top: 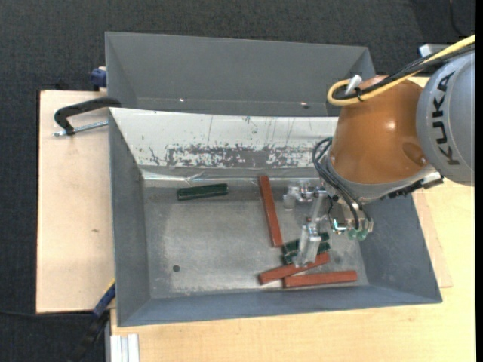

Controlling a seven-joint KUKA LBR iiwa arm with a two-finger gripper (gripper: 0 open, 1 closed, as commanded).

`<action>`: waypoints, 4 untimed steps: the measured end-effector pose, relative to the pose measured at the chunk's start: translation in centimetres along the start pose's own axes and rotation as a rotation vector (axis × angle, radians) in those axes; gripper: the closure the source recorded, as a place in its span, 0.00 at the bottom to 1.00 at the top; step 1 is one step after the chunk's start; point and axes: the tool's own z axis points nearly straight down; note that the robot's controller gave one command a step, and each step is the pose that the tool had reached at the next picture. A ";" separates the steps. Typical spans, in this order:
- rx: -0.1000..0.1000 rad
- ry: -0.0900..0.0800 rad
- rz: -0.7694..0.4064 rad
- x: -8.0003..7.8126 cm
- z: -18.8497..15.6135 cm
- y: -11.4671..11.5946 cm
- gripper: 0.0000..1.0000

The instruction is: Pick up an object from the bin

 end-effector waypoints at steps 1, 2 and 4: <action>0.000 -0.007 0.001 -0.2 -0.3 0.0 0.00; 0.002 -0.010 -0.285 -0.7 5.2 -2.8 0.00; 0.007 -0.021 -0.666 -2.8 11.7 -7.0 1.00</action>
Offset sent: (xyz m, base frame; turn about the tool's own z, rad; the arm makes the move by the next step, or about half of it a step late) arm -0.0039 -0.0545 -0.1008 -0.3772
